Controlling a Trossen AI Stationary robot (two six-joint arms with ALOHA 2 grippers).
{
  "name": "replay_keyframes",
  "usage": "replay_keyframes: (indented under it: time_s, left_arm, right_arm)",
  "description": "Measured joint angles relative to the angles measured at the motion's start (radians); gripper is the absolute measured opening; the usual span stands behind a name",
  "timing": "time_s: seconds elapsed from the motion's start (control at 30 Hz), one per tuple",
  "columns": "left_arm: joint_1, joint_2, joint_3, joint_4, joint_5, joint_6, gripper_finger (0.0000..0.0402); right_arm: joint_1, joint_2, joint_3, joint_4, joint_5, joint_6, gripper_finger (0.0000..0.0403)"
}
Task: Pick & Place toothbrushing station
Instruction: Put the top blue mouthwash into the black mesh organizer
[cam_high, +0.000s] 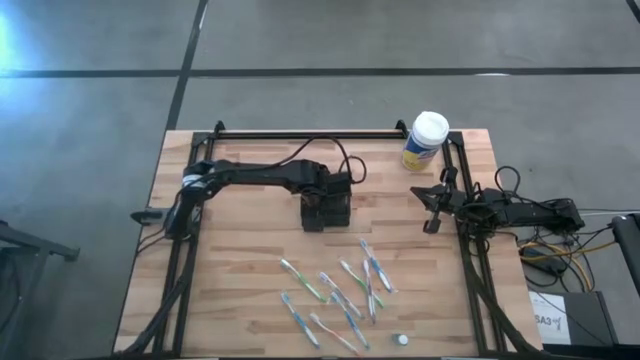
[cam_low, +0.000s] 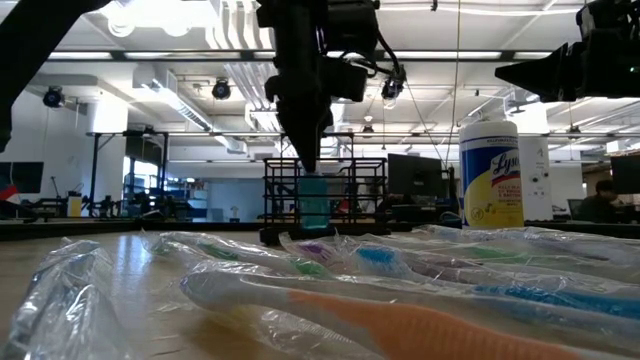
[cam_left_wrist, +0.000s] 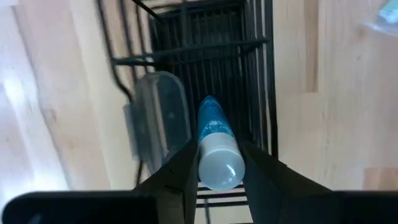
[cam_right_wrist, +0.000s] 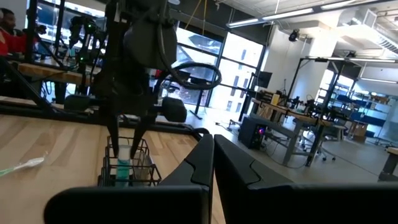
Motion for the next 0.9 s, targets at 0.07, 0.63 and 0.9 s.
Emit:
replay_keyframes:
  time_s: [0.07, 0.63, 0.9]
  left_arm:
    - [0.0, 0.0, -0.014, 0.016, 0.003, 0.002, 0.01]
    - [0.002, -0.005, -0.033, 0.031, 0.011, -0.008, 0.0175]
    - [0.002, -0.003, -0.027, 0.025, 0.023, -0.009, 0.0186]
  right_arm:
    - [0.0, 0.0, 0.0, 0.0, 0.0, 0.0, 0.0008]
    - [0.0, 0.0, 0.0, 0.0, 0.0, 0.0, 0.0008]
    - [0.0, 0.0, 0.0, 0.0, 0.0, -0.001, 0.0008]
